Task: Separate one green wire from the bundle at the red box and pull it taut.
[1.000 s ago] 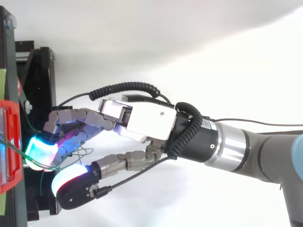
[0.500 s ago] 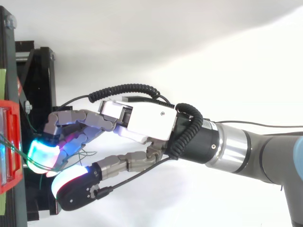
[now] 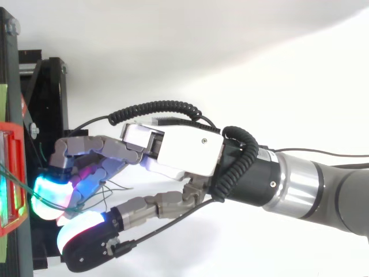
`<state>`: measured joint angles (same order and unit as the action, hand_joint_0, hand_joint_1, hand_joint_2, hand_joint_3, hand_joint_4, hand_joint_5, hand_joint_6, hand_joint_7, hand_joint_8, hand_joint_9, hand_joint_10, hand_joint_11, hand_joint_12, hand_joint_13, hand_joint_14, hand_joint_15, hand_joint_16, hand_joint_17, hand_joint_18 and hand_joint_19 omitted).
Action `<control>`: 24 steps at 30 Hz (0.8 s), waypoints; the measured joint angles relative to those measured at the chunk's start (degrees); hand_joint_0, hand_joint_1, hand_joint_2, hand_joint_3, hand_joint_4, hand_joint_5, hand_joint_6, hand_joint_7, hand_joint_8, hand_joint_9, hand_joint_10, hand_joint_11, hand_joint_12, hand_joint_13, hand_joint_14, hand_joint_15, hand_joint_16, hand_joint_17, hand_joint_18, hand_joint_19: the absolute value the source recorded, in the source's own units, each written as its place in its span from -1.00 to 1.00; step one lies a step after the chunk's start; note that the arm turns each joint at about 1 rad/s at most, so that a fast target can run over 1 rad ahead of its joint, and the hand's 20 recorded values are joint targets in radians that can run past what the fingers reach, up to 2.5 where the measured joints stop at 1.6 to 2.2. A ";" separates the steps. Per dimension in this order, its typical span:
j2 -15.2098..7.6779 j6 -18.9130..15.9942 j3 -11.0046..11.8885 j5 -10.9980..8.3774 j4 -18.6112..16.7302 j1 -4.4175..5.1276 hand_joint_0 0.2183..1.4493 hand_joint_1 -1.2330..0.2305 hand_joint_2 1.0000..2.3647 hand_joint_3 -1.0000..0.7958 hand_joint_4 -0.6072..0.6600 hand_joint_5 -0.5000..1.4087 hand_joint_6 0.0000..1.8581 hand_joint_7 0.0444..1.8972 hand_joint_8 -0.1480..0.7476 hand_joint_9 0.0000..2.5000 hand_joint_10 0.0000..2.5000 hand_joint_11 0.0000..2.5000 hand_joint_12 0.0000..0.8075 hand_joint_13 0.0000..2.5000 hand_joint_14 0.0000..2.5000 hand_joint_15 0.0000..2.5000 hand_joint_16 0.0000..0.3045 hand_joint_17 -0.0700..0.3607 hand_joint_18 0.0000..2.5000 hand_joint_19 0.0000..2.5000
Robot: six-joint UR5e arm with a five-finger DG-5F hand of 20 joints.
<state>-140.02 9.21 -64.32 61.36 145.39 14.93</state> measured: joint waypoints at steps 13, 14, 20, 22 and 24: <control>0.79 -1.55 3.50 -0.31 6.62 0.58 -0.34 -0.19 -1.00 -0.40 0.39 -0.61 -0.39 0.44 0.13 -0.33 -0.99 -0.79 0.01 -0.42 -1.00 -0.84 -0.70 -0.19 -0.55 -0.76; 0.80 -1.99 3.98 -0.32 7.76 0.59 -0.34 -0.19 -0.99 -0.40 0.38 -0.60 -0.39 0.44 0.13 -0.33 -0.99 -0.78 0.02 -0.42 -1.00 -0.85 -0.70 -0.19 -0.54 -0.76; 0.80 -4.15 5.61 -0.36 14.43 0.62 -0.34 -0.18 -1.00 -0.40 0.37 -0.60 -0.40 0.45 0.13 -0.34 -0.99 -0.78 0.01 -0.42 -1.00 -0.84 -0.70 -0.19 -0.54 -0.76; 0.80 -5.01 5.77 -0.37 15.19 0.62 -0.34 -0.17 -1.00 -0.40 0.38 -0.60 -0.41 0.47 0.13 -0.33 -0.99 -0.78 0.01 -0.42 -1.00 -0.85 -0.70 -0.19 -0.54 -0.76; 0.80 -5.82 5.80 -0.39 15.51 0.62 -0.34 -0.17 -1.00 -0.40 0.38 -0.60 -0.42 0.47 0.13 -0.33 -0.99 -0.78 0.01 -0.42 -1.00 -0.84 -0.70 -0.19 -0.55 -0.76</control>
<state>-139.22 3.39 -58.52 60.97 160.90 15.56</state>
